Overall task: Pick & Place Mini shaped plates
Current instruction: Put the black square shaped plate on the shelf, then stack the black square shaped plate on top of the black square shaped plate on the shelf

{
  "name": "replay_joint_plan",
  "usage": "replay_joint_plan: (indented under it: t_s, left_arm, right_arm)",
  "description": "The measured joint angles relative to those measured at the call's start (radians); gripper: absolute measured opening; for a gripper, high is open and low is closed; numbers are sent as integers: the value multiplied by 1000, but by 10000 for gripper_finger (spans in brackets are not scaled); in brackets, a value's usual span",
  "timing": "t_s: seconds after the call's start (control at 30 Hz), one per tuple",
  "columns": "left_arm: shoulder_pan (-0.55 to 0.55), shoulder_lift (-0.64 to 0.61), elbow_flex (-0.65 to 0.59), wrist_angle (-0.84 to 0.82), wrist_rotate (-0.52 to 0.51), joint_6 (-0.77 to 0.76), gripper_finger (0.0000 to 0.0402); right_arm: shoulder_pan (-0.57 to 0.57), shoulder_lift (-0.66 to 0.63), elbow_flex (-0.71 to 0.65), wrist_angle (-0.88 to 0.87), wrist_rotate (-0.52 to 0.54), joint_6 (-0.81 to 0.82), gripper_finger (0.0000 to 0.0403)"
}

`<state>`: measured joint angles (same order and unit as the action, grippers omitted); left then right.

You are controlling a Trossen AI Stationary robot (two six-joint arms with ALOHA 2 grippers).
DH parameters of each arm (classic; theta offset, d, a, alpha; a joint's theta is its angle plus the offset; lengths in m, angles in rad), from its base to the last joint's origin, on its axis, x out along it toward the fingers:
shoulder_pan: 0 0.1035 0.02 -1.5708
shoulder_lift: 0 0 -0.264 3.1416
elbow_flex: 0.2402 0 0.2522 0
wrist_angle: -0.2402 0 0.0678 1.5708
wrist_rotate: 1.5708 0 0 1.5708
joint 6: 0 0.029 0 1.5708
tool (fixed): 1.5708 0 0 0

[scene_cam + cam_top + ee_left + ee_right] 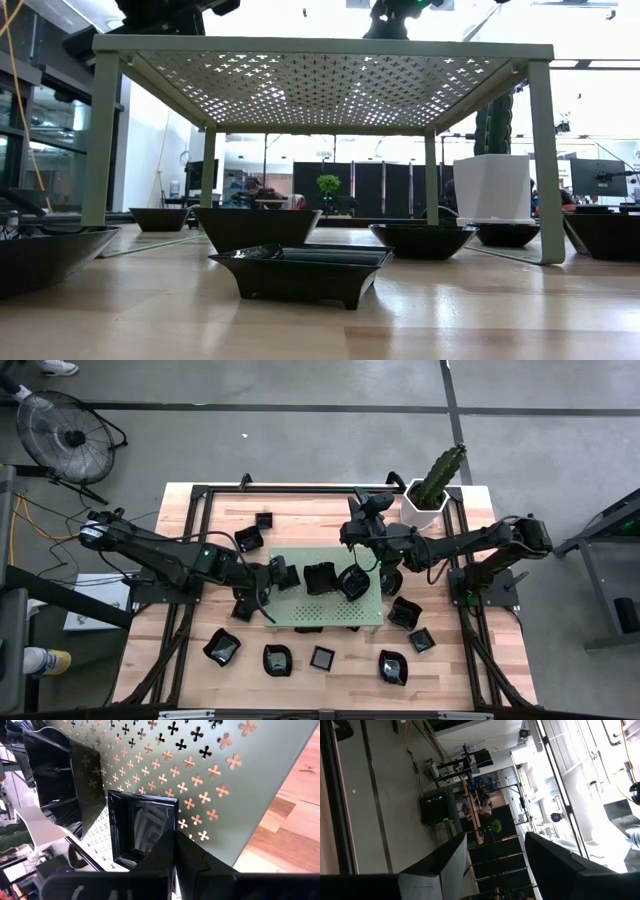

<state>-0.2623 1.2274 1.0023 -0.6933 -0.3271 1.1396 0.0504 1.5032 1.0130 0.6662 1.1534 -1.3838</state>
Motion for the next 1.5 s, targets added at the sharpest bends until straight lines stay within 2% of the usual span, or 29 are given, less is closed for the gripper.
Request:
replay_joint_plan:
  t_s: [0.5, 0.7, 0.9, 1.17, 1.37, 1.5]
  left_arm:
    - [0, 0, 0, 13, 2, -23, 38]
    - [0, -5, 0, 12, -7, -25, 42]
    - [0, -46, 0, 10, -84, -53, 43]
    - [0, -158, 1, -3, -209, -107, 43]
    - [0, -237, 2, -20, -226, -122, 43]
    - [3, -281, 2, -17, -354, -232, 43]
  right_arm:
    - [0, 0, 0, -1, 0, 0, 197]
    - [0, 0, 0, -6, 5, 0, 197]
    - [0, 0, 0, -16, 32, 24, 197]
    - [0, 0, 0, -23, 70, 90, 197]
    - [0, 0, 0, -27, 73, 112, 197]
    - [0, 0, 0, -41, 79, 168, 197]
